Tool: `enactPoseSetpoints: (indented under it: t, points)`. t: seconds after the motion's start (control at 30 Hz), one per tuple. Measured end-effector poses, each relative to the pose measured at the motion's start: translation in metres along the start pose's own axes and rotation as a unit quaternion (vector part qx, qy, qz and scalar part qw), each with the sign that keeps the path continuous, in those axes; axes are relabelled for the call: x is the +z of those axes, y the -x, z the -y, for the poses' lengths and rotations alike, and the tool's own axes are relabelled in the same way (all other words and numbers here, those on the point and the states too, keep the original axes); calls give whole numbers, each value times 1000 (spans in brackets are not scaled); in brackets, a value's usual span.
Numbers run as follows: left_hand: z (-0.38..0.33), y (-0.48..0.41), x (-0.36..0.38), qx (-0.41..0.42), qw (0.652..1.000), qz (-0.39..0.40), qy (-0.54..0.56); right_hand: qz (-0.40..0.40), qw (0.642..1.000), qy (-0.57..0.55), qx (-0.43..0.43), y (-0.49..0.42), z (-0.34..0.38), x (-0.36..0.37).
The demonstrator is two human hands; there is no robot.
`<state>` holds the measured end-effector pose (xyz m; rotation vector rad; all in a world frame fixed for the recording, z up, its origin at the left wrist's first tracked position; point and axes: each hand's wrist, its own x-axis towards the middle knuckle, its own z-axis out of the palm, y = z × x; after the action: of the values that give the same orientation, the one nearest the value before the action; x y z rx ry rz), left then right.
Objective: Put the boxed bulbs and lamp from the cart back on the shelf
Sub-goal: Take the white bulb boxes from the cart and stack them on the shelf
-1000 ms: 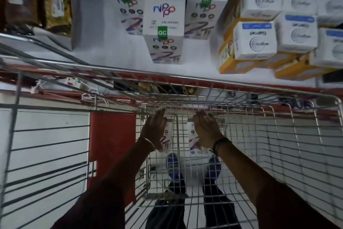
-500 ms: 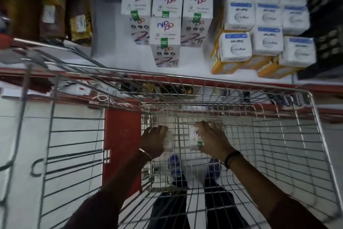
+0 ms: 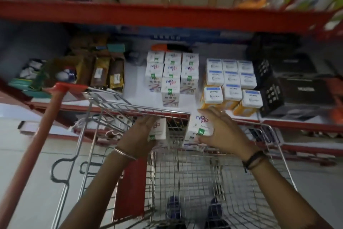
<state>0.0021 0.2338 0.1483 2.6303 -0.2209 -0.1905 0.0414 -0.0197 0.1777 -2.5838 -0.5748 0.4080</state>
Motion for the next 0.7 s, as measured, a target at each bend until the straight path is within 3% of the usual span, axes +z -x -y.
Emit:
enactPoseSetpoints:
  t: [0.33, 0.7]
  points:
    - [19, -69, -79, 4, 988, -145, -52, -131, 988, 71, -32, -68, 13, -68]
    - [53, -114, -31, -44, 993, -94, -59, -111, 987, 115, 8, -123, -5, -25]
